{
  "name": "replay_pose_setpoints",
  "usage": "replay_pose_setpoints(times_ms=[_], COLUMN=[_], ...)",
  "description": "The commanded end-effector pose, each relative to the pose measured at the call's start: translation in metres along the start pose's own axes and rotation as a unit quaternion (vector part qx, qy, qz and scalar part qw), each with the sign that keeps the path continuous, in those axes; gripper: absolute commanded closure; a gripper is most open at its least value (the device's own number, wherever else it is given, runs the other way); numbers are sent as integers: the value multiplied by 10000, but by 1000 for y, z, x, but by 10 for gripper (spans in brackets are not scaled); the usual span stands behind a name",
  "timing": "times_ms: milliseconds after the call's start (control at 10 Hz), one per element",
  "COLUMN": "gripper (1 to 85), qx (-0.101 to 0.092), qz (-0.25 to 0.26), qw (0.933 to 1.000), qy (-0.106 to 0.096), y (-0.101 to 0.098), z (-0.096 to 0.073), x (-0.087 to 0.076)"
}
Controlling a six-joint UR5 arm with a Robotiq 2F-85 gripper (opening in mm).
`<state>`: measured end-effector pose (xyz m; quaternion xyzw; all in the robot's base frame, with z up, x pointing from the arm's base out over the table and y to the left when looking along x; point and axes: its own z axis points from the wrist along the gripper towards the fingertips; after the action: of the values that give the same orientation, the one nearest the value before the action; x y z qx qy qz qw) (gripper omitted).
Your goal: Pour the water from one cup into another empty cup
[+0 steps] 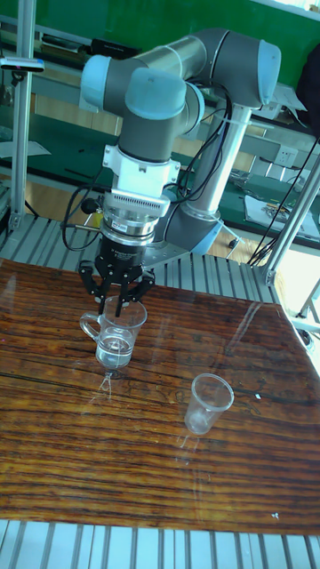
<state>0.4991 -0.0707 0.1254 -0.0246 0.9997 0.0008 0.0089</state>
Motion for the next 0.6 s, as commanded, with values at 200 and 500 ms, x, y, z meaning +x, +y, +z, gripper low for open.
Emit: replay_pose_setpoints(times_ms=[200, 500], gripper=[527, 503], qx=[-66, -11], qz=[-71, -95], qw=[9999, 10000], qy=[44, 24], y=[-3, -2], z=[2, -7], x=[1, 1])
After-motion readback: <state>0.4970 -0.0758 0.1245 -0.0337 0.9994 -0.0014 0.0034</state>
